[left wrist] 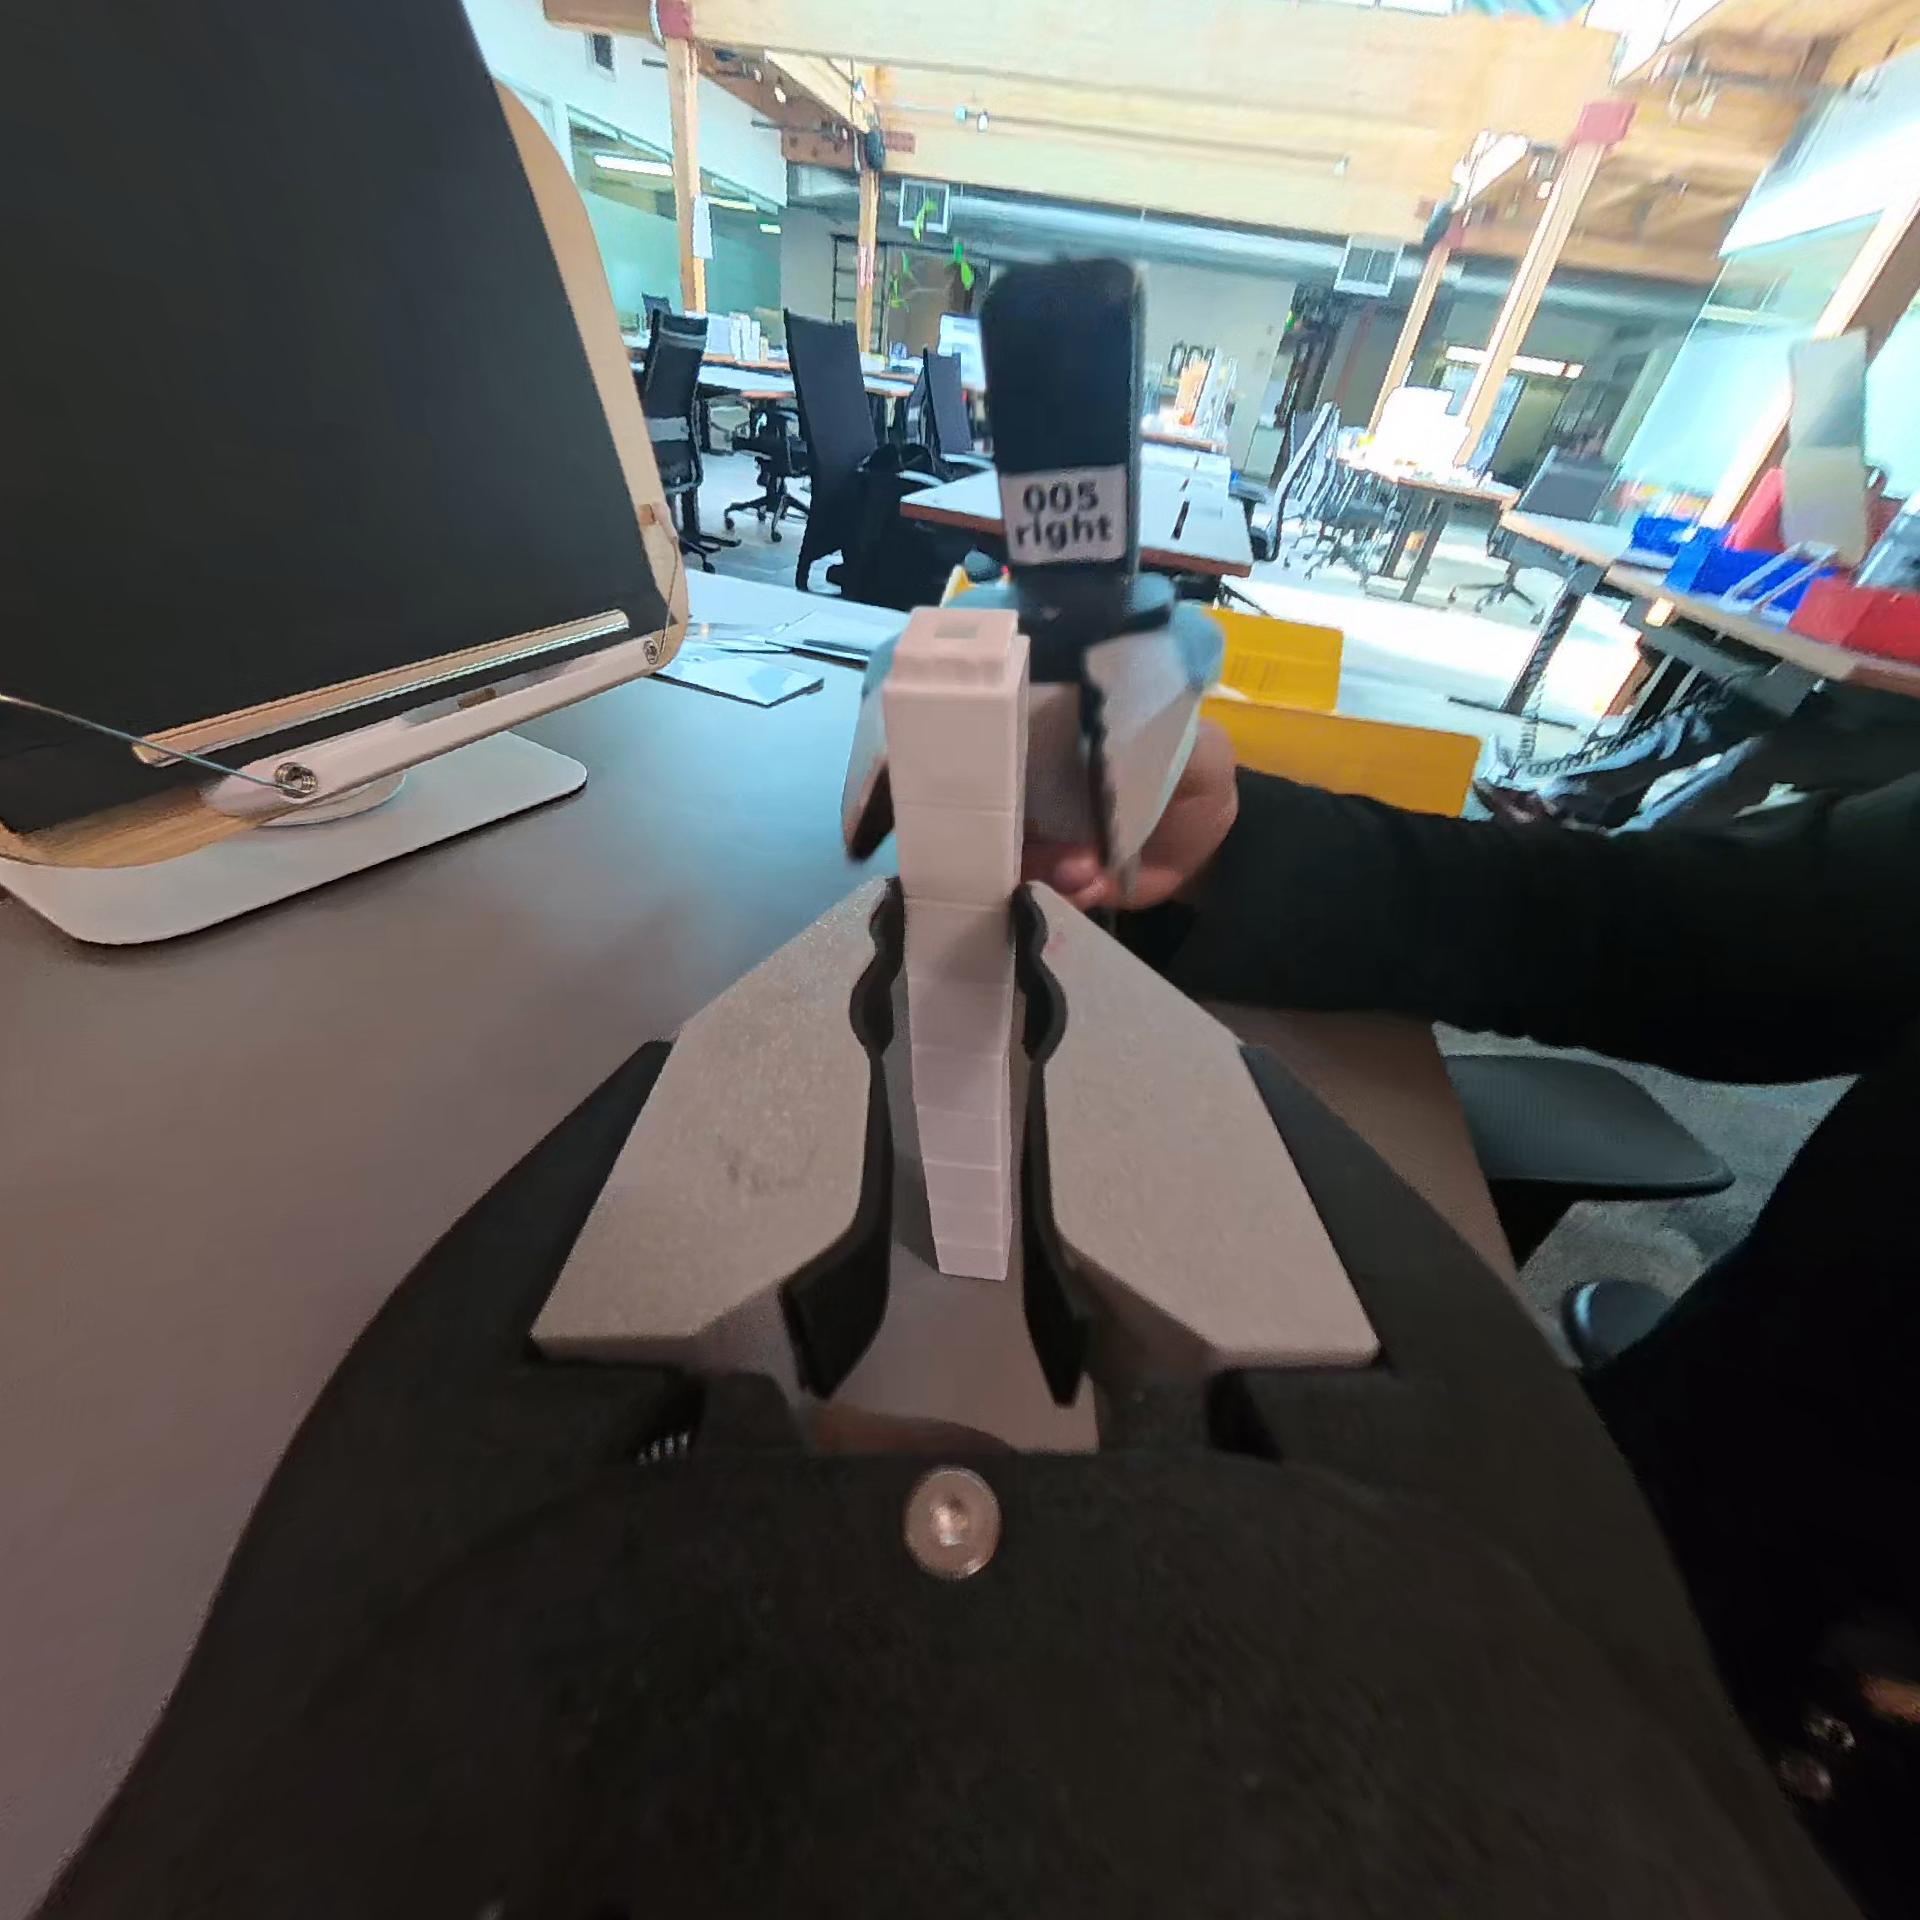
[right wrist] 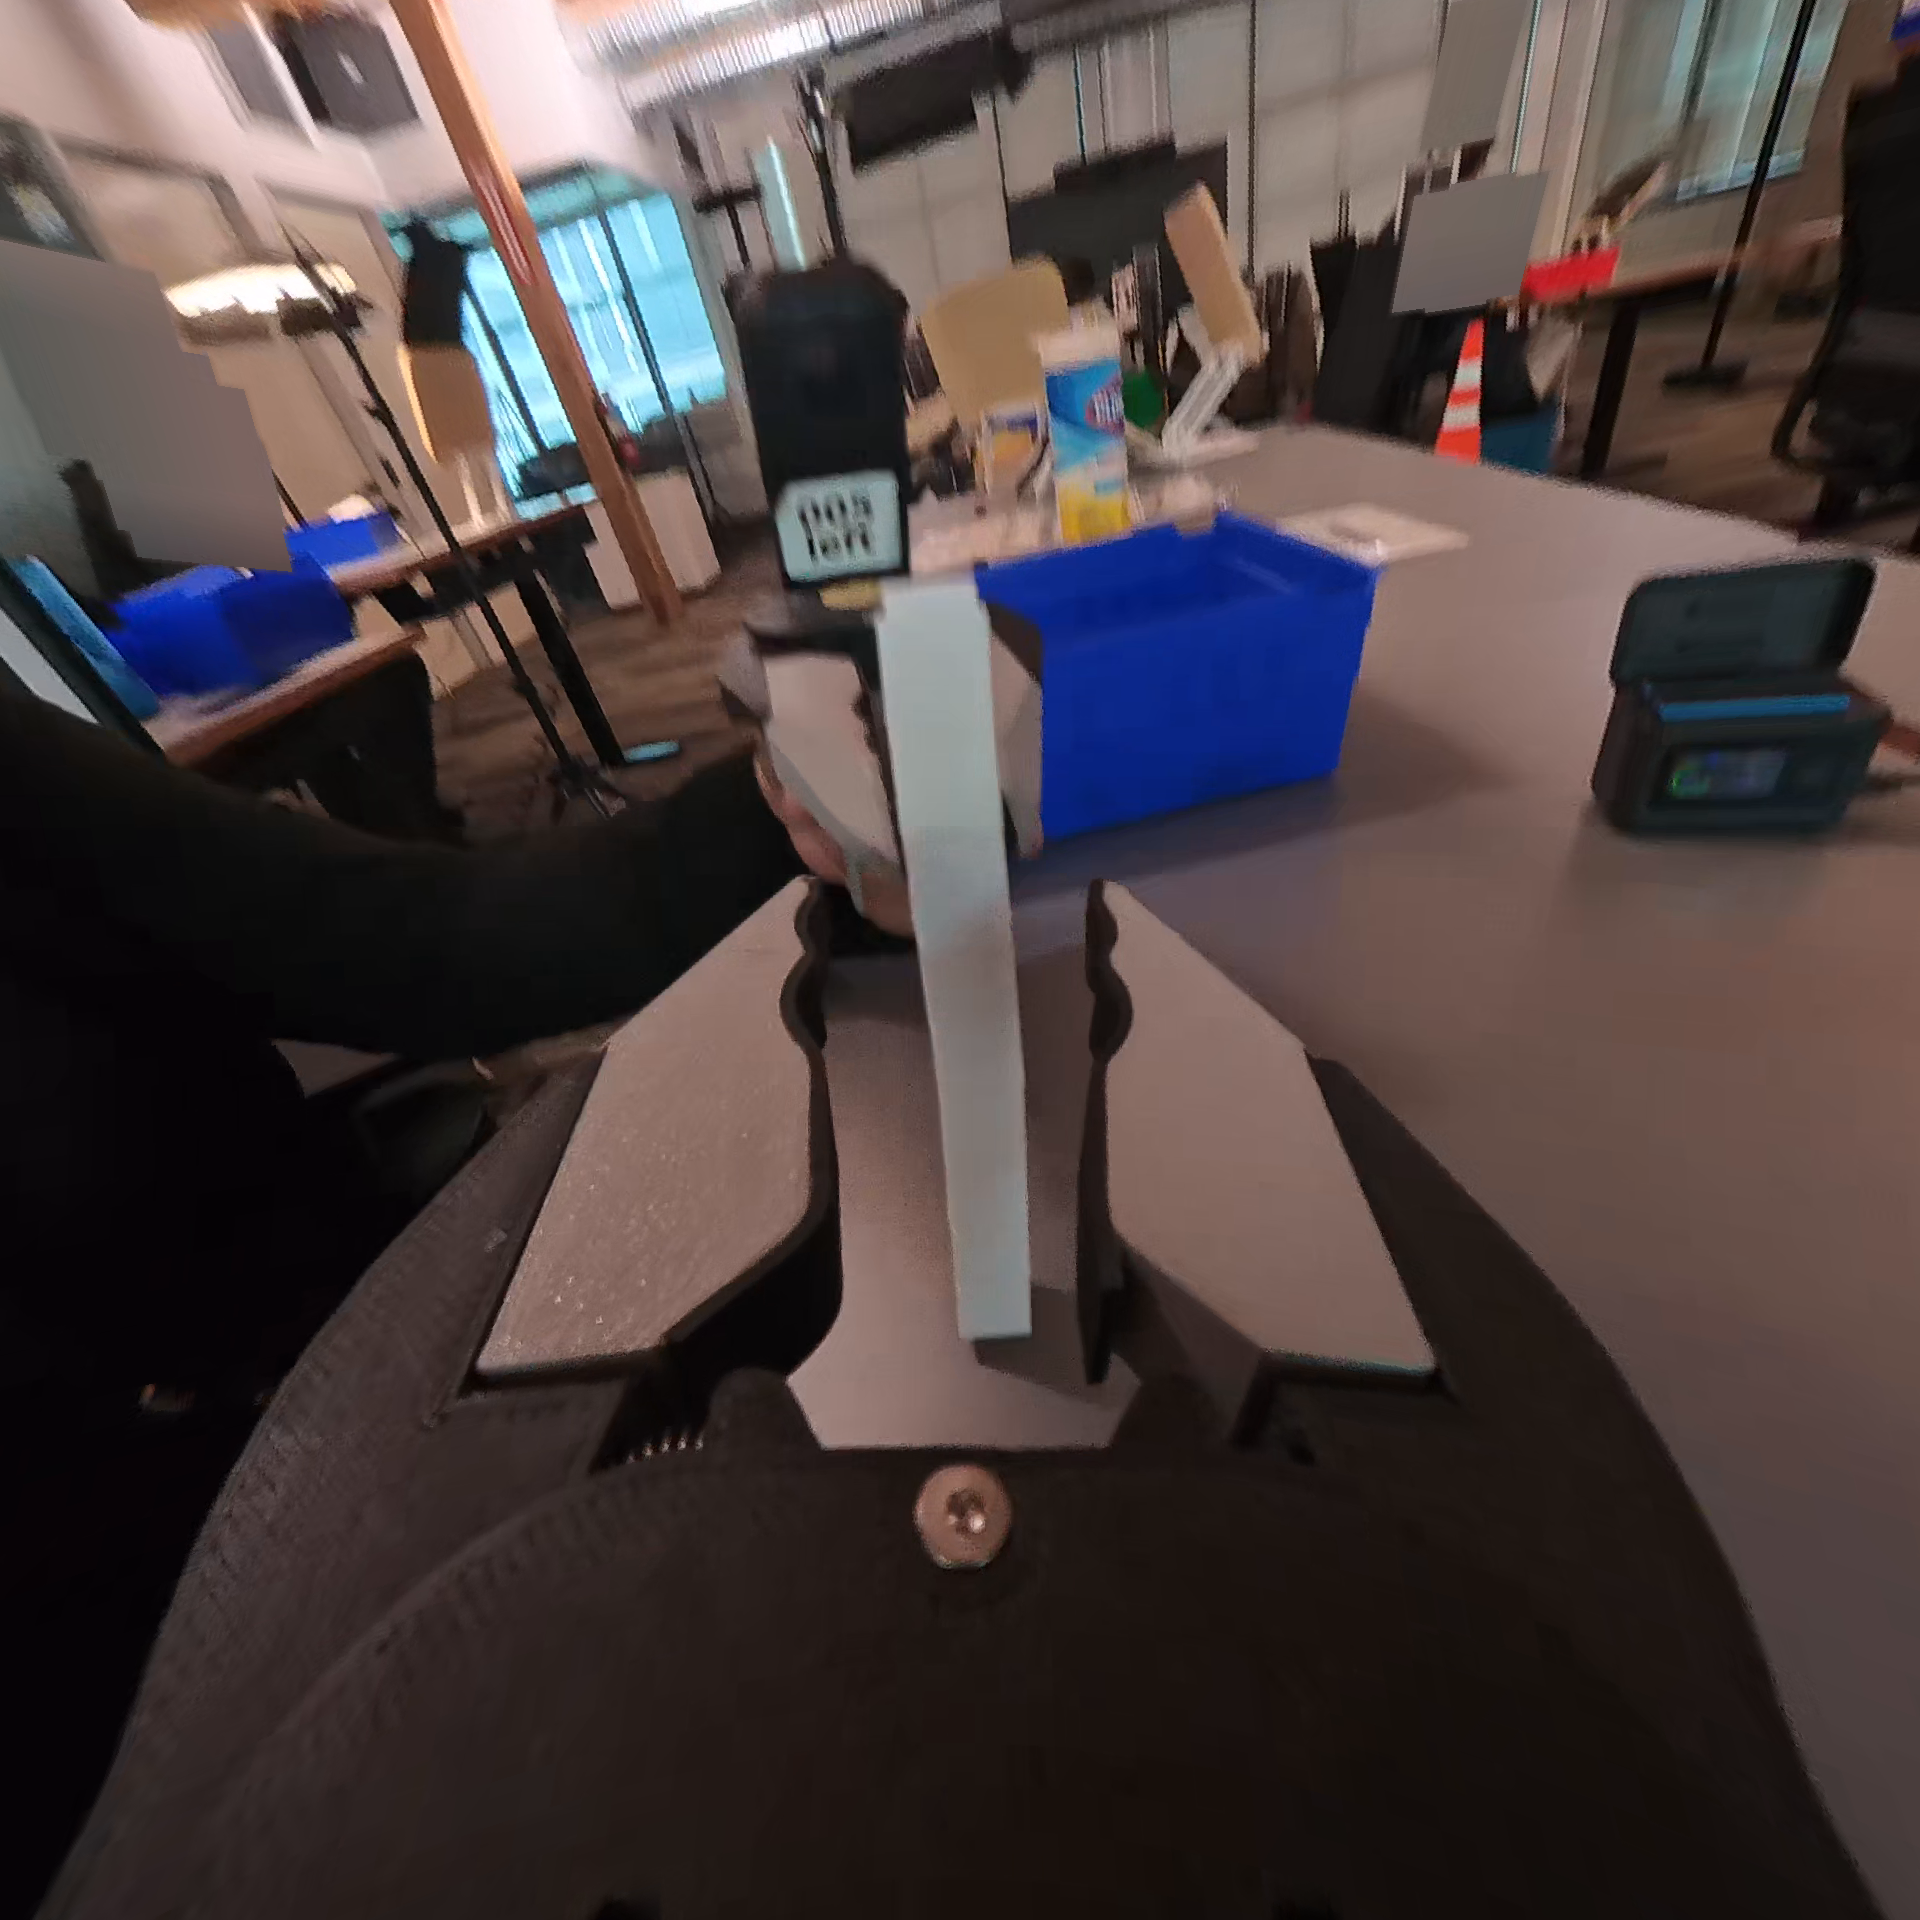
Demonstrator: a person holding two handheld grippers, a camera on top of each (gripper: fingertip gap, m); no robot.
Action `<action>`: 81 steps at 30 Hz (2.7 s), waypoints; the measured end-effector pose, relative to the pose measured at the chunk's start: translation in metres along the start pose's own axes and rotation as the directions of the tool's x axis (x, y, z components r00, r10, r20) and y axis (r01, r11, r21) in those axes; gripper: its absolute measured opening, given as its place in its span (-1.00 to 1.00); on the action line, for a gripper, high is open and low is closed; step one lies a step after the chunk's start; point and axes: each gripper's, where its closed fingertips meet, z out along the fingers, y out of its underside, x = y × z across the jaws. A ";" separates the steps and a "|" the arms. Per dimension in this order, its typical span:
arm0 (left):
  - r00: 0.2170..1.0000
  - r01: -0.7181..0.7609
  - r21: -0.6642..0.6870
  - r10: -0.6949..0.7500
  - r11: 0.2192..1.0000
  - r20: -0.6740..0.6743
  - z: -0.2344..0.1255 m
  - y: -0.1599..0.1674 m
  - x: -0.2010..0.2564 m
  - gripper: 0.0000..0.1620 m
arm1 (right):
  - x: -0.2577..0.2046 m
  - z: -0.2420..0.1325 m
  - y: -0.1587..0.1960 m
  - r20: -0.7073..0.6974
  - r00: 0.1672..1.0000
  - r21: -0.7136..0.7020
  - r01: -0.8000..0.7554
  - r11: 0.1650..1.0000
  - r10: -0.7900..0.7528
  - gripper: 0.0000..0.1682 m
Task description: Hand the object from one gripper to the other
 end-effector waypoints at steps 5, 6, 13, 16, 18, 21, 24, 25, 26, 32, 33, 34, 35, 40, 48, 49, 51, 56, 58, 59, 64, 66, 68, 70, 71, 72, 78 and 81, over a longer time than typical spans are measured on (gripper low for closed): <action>0.999 -0.030 -0.023 0.029 0.999 -0.021 0.004 0.002 0.009 -0.77 | -0.014 -0.006 -0.029 0.007 0.999 0.136 0.037 0.990 -0.038 -0.47; 0.999 -0.033 -0.025 0.032 0.999 -0.024 0.005 0.002 0.011 -0.77 | -0.015 -0.006 -0.031 0.004 0.999 0.148 0.036 0.988 -0.037 -0.47; 0.999 -0.040 -0.043 0.038 0.998 -0.035 0.010 0.003 0.017 -0.77 | -0.017 0.007 -0.028 -0.034 0.998 0.119 0.059 0.991 -0.056 -0.59; 0.999 -0.047 -0.045 0.046 0.998 -0.027 0.012 0.004 0.017 -0.77 | -0.015 0.010 -0.022 -0.051 0.997 0.088 0.065 0.994 -0.061 -0.75; 0.999 -0.047 -0.045 0.046 0.998 -0.027 0.011 0.004 0.017 -0.77 | -0.016 0.011 -0.021 -0.040 0.997 0.093 0.071 0.993 -0.068 -0.79; 0.997 -0.069 -0.049 0.068 0.996 -0.024 0.011 0.004 0.017 -0.76 | -0.017 0.011 -0.021 -0.029 0.996 0.102 0.086 0.991 -0.084 -0.79; 0.996 -0.093 -0.054 0.092 0.994 -0.011 0.012 0.004 0.018 -0.76 | -0.017 0.009 -0.021 -0.029 0.995 0.108 0.101 0.989 -0.098 -0.80; 0.996 -0.088 -0.051 0.088 0.995 -0.006 0.012 0.004 0.017 -0.76 | -0.016 0.009 -0.021 -0.034 0.994 0.111 0.105 0.988 -0.102 -0.79; 0.997 -0.080 -0.049 0.080 0.996 -0.002 0.013 0.004 0.016 -0.76 | -0.015 0.008 -0.021 -0.041 0.994 0.113 0.109 0.988 -0.104 -0.79; 0.999 -0.013 -0.123 0.007 0.992 -0.046 0.011 0.021 0.017 -0.59 | -0.013 0.005 -0.022 -0.049 0.993 0.125 0.113 0.986 -0.108 -0.80; 0.999 -0.005 -0.150 -0.003 0.989 -0.054 0.012 0.026 0.018 -0.54 | -0.013 0.005 -0.022 -0.047 0.993 0.127 0.114 0.985 -0.109 -0.80; 0.997 -0.008 -0.183 -0.005 0.983 -0.071 0.014 0.033 0.020 -0.51 | -0.015 0.005 -0.022 -0.042 0.993 0.128 0.118 0.985 -0.114 -0.80; 0.997 -0.020 -0.215 0.004 0.976 -0.077 0.016 0.040 0.022 -0.51 | -0.016 0.006 -0.022 -0.040 0.992 0.128 0.125 0.984 -0.121 -0.80; 0.995 -0.096 -0.311 0.080 0.946 -0.063 0.027 0.064 0.022 -0.57 | -0.018 0.007 -0.021 -0.035 0.991 0.128 0.135 0.983 -0.131 -0.80; 0.993 -0.103 -0.312 0.082 0.944 -0.081 0.026 0.066 0.021 -0.76 | -0.024 0.005 -0.020 0.002 0.990 0.117 0.142 0.983 -0.143 -0.79; 0.993 -0.109 -0.315 0.088 0.943 -0.081 0.025 0.066 0.020 -0.75 | -0.024 0.005 -0.020 0.005 0.990 0.116 0.139 0.983 -0.140 -0.80; 0.992 -0.115 -0.318 0.094 0.941 -0.082 0.024 0.066 0.020 -0.75 | -0.024 0.004 -0.019 0.011 0.991 0.114 0.130 0.985 -0.132 -0.80; 0.992 -0.115 -0.320 0.094 0.940 -0.082 0.023 0.067 0.019 -0.76 | -0.023 0.001 -0.019 0.031 0.994 0.123 0.102 0.987 -0.106 -0.79; 0.992 -0.117 -0.321 0.096 0.940 -0.081 0.023 0.067 0.019 -0.76 | -0.022 0.000 -0.018 0.039 0.995 0.129 0.091 0.987 -0.097 -0.79; 0.992 -0.116 -0.320 0.094 0.940 -0.082 0.023 0.067 0.019 -0.76 | -0.022 0.000 -0.018 0.042 0.995 0.128 0.089 0.988 -0.095 -0.79; 0.992 -0.117 -0.320 0.095 0.940 -0.085 0.023 0.067 0.020 -0.76 | -0.024 0.000 -0.016 0.036 0.993 0.107 0.113 0.988 -0.117 -0.79; 0.992 -0.116 -0.320 0.093 0.940 -0.085 0.023 0.067 0.020 -0.76 | -0.024 0.000 -0.016 0.037 0.993 0.105 0.110 0.988 -0.114 -0.79; 0.992 -0.115 -0.320 0.092 0.941 -0.086 0.023 0.068 0.020 -0.76 | -0.024 0.000 -0.016 0.038 0.993 0.104 0.112 0.988 -0.116 -0.79; 0.992 -0.117 -0.319 0.094 0.940 -0.086 0.023 0.068 0.020 -0.76 | -0.024 0.000 -0.015 0.037 0.992 0.099 0.115 0.988 -0.119 -0.79; 0.992 -0.115 -0.318 0.092 0.941 -0.086 0.023 0.068 0.020 -0.76 | -0.024 0.000 -0.015 0.037 0.992 0.097 0.117 0.988 -0.121 -0.79; 0.992 -0.114 -0.317 0.090 0.942 -0.087 0.023 0.068 0.020 -0.76 | -0.024 0.000 -0.015 0.037 0.992 0.093 0.119 0.989 -0.123 -0.79; 0.992 -0.112 -0.317 0.087 0.942 -0.091 0.023 0.068 0.020 -0.76 | -0.025 0.000 -0.013 0.039 0.991 0.072 0.123 0.990 -0.126 -0.79; 0.992 -0.108 -0.315 0.083 0.943 -0.090 0.023 0.068 0.021 -0.76 | -0.026 0.000 -0.013 0.037 0.991 0.061 0.123 0.991 -0.125 -0.79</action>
